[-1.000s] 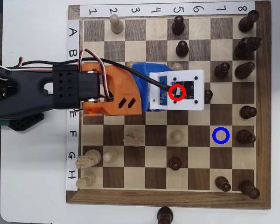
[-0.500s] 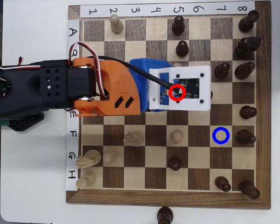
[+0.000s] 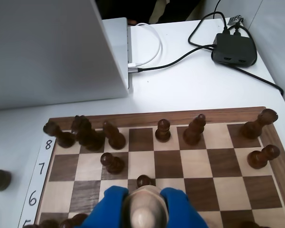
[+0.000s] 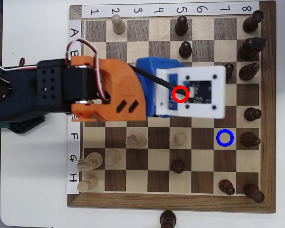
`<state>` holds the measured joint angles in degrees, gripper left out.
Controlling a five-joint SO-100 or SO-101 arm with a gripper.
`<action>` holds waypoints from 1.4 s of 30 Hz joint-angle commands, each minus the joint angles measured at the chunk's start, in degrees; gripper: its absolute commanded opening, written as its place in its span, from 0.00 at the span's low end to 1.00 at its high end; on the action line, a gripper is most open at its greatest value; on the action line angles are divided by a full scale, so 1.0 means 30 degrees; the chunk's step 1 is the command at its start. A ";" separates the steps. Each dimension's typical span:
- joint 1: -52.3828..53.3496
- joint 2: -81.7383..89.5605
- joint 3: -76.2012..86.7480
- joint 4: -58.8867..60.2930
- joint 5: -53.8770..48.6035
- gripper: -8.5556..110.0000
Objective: Move the piece to destination
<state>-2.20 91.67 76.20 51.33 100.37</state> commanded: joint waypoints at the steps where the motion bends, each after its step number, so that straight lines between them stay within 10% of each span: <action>1: 0.1230 -0.1055 -0.7646 0.0264 0.1875 0.07; 42: 0.4102 -1.0547 -0.8525 -0.7002 0.1875 0.07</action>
<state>7.91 58.97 57.66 36.83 100.37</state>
